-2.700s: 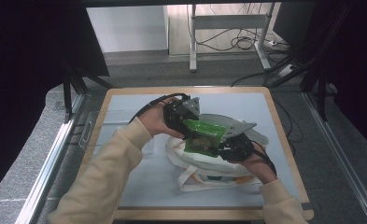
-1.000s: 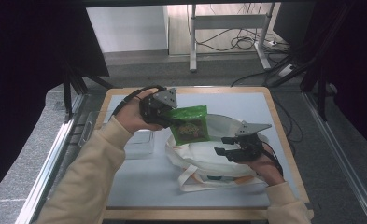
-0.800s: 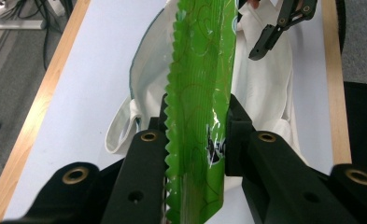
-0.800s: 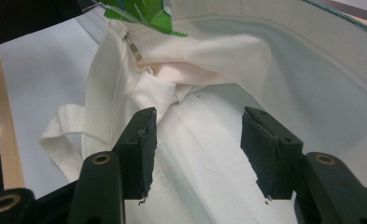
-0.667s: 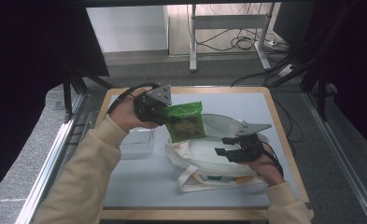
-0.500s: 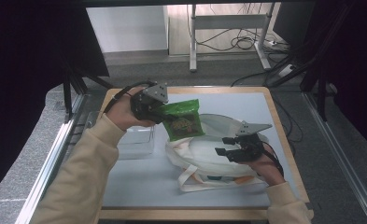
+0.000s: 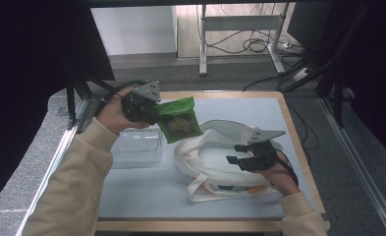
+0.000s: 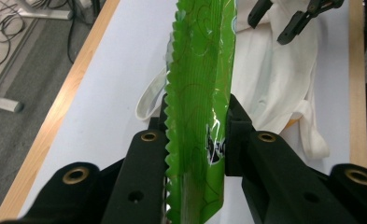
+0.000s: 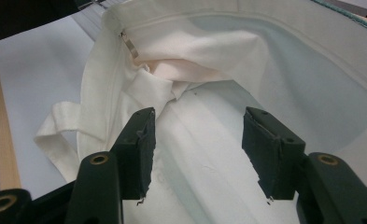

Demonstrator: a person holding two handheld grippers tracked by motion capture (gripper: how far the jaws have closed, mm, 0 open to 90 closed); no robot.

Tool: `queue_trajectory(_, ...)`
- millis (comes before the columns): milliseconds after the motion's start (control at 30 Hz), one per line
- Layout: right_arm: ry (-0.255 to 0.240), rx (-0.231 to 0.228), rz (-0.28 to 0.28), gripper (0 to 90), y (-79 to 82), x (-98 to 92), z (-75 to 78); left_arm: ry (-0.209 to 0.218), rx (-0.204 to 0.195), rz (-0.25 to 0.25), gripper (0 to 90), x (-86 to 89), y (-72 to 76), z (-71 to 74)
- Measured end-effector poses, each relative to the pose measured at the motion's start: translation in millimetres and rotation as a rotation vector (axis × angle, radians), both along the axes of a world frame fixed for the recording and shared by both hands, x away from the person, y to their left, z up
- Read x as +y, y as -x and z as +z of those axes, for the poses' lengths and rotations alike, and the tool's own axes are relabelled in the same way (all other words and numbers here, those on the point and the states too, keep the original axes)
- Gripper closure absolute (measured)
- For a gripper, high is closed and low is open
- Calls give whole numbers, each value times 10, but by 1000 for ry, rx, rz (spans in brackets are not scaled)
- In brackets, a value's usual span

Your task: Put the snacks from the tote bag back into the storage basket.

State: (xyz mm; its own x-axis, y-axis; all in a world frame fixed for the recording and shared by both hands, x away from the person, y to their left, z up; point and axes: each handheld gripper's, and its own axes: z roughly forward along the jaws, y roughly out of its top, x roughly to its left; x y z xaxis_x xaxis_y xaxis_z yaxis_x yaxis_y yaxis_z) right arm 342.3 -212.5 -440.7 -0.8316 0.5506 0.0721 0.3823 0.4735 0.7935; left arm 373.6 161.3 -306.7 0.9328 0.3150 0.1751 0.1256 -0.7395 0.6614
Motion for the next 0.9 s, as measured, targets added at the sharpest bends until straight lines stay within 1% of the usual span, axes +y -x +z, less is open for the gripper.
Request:
queue_trajectory(133,-2,4,0,441,-2,-1,-3,-2,3,27,755,105,-24,-20)
queue_trajectory(400,12,10,1,431,-6,14,-18,-11,13,78,757,306,-78,-82)
queue_trajectory(767,20,15,0,421,-12,29,-42,-14,31,131,757,514,-165,-190)
queue_trajectory(900,18,10,-3,416,-15,25,-42,-15,45,149,756,587,-219,-234)
